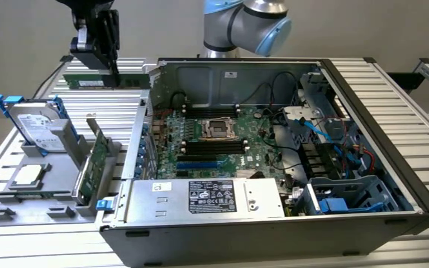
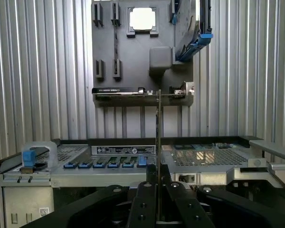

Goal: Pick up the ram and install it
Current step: 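Pick up the ram and move it above insertion slot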

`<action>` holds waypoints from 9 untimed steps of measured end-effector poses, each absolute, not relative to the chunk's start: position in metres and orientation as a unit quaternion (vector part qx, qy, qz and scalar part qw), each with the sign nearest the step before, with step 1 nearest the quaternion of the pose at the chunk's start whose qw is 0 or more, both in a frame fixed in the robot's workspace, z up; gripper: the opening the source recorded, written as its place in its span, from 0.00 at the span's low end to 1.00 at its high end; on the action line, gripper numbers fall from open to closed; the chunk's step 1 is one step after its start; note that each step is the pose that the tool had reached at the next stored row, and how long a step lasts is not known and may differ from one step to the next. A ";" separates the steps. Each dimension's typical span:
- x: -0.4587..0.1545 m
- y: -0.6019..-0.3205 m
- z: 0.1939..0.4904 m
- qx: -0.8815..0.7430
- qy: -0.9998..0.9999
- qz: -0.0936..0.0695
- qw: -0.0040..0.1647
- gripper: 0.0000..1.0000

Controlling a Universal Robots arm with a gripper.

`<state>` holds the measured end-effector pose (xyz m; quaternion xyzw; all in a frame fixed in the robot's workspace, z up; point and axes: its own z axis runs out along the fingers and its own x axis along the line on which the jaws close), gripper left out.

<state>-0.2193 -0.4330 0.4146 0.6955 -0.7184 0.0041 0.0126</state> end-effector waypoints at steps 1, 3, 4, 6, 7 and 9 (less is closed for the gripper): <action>-0.216 -0.431 0.415 0.696 -0.718 0.004 0.013 0.14; -0.210 -0.428 0.415 0.696 -0.718 0.004 0.012 0.14; -0.207 -0.427 0.415 0.696 -0.718 0.004 0.012 0.14; -0.200 -0.424 0.415 0.696 -0.718 0.004 0.012 0.14; -0.197 -0.422 0.415 0.696 -0.718 0.004 0.012 0.14; -0.190 -0.419 0.415 0.696 -0.718 0.004 0.012 0.14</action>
